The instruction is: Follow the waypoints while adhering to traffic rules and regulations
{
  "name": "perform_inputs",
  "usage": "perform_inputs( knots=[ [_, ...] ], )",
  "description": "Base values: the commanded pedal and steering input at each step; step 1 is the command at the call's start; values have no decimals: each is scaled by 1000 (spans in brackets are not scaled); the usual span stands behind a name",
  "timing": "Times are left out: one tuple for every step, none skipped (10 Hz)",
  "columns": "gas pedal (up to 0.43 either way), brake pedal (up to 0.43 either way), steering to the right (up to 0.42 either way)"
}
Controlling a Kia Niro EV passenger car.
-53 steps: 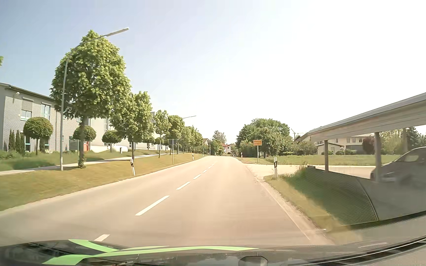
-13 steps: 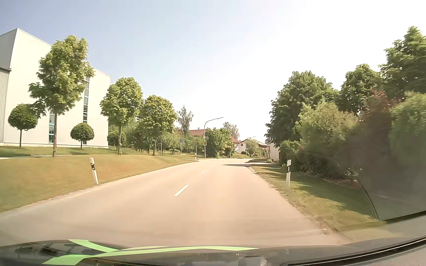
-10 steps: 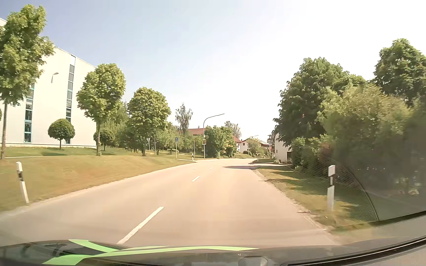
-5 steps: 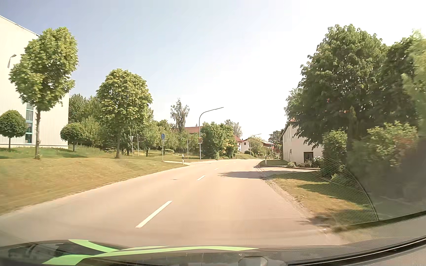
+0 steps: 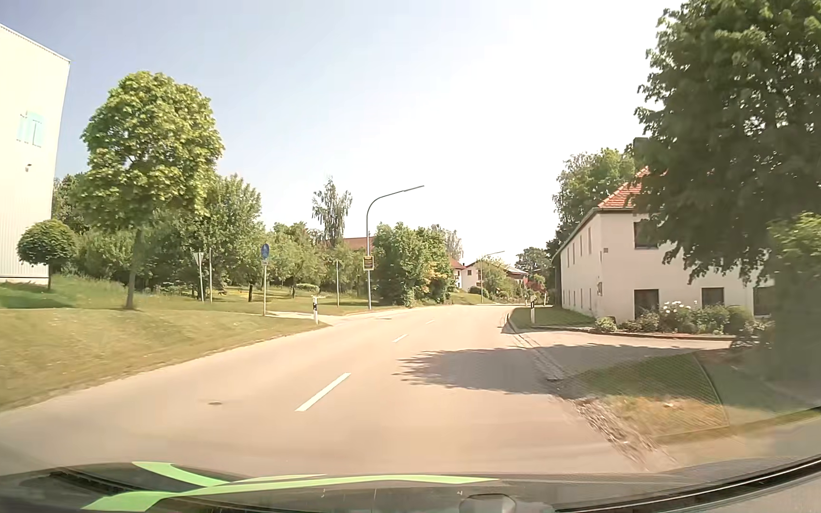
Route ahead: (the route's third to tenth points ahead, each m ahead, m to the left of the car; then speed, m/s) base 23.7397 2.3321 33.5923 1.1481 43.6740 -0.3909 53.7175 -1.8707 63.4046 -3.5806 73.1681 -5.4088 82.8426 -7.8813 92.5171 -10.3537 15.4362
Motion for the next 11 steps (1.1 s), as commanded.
perform_inputs(
  knots=[
    [67, 0, 8],
    [67, 0, 12],
    [79, 0, 13],
    [79, 0, 13],
    [79, 0, 13],
    [79, 0, 13],
    [79, 0, 13],
    [79, 0, 13],
    [79, 0, 14],
    [87, 0, 13],
    [98, 0, 15]
  ],
)
